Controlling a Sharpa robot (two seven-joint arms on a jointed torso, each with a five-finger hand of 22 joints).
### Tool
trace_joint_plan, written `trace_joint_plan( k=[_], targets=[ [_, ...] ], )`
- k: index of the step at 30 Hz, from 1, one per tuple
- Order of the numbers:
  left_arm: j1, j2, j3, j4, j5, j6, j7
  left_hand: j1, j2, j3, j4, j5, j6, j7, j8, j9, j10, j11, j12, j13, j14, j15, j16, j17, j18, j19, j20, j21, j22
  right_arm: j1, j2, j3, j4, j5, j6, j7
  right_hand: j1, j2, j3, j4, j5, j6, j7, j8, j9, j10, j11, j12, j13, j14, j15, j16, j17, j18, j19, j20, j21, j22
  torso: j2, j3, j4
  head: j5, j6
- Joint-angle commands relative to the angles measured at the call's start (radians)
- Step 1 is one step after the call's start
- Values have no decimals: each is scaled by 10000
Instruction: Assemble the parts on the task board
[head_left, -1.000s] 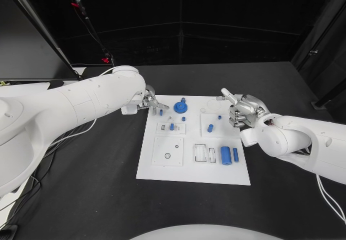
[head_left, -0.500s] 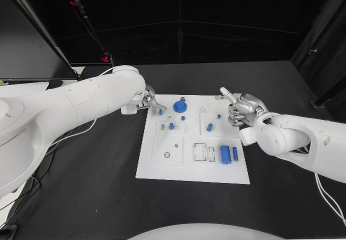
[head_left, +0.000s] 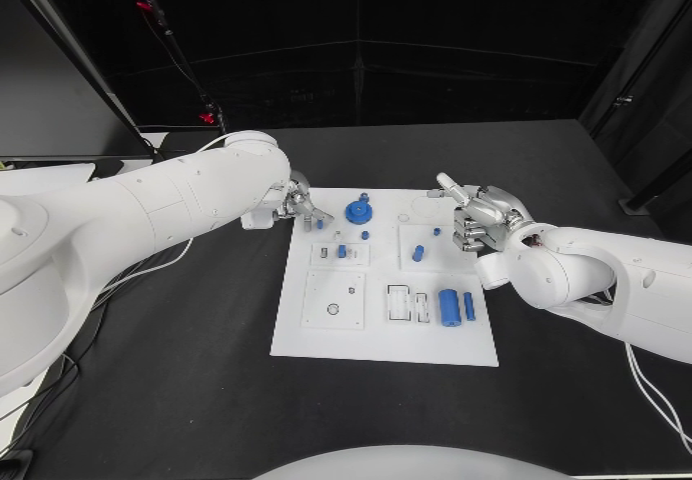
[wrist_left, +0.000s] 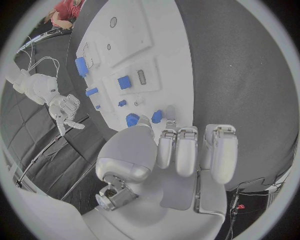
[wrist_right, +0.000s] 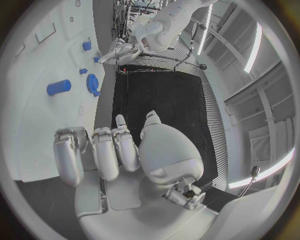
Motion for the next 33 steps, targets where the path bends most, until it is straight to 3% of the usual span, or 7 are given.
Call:
trace_joint_plan(
  k=[1, 15, 21, 33],
  targets=[
    [13, 24, 8, -5, -49, 66, 173, 83, -36, -16, 17, 46, 62, -11, -69, -18, 1045, -43, 14, 2616, 1048, -32, 8, 2634, -66, 1045, 34, 32, 2634, 14, 15, 5, 7, 10, 66, 9, 30, 86, 26, -21, 56, -95, 711, 53, -5, 1041, 24, 25, 2632, 1022, 33, 25, 2635, -70, 1061, 28, 29, 2634, 1, 4, 1, -7, 5],
    [1, 52, 9, -4, -48, -147, 251, 85, -15, -20, 18, 55, 79, -15, -72, -19, 1045, -46, 14, 2616, 1048, -33, 8, 2634, -66, 1045, 34, 32, 2634, 14, 56, 5, -31, 10, 86, -14, 30, 86, 26, -21, 56, -95, 711, 53, -5, 1041, 24, 25, 2632, 1022, 33, 25, 2635, -70, 1061, 28, 29, 2634, 2, 6, 8, -31, 11],
    [-2, 54, 9, -15, -48, -330, 293, 207, 113, 18, 3, 199, 117, -36, -103, -23, 1045, -62, 14, 2616, 1048, -42, 8, 2634, -66, 1045, 28, 32, 2634, 14, 56, 5, -26, 10, 88, -12, 30, 86, 26, -21, 56, -95, 711, 53, -5, 1041, 24, 25, 2632, 1022, 33, 25, 2635, -70, 1061, 28, 29, 2634, 0, 9, 10, -30, 19],
    [-16, 68, 9, -8, -48, -455, 436, 515, 131, 41, -12, 435, 55, -41, -125, 19, 1045, -70, 14, 2616, 1048, -58, 8, 2634, -66, 1045, 15, 32, 2634, 14, 47, 5, -13, 10, 77, -10, 45, 90, 28, -25, 80, -98, 718, 71, -1, 1041, 29, 25, 2632, 1022, 38, 25, 2635, -70, 1061, 31, 29, 2634, 4, 3, -1, -56, 29]
  ],
)
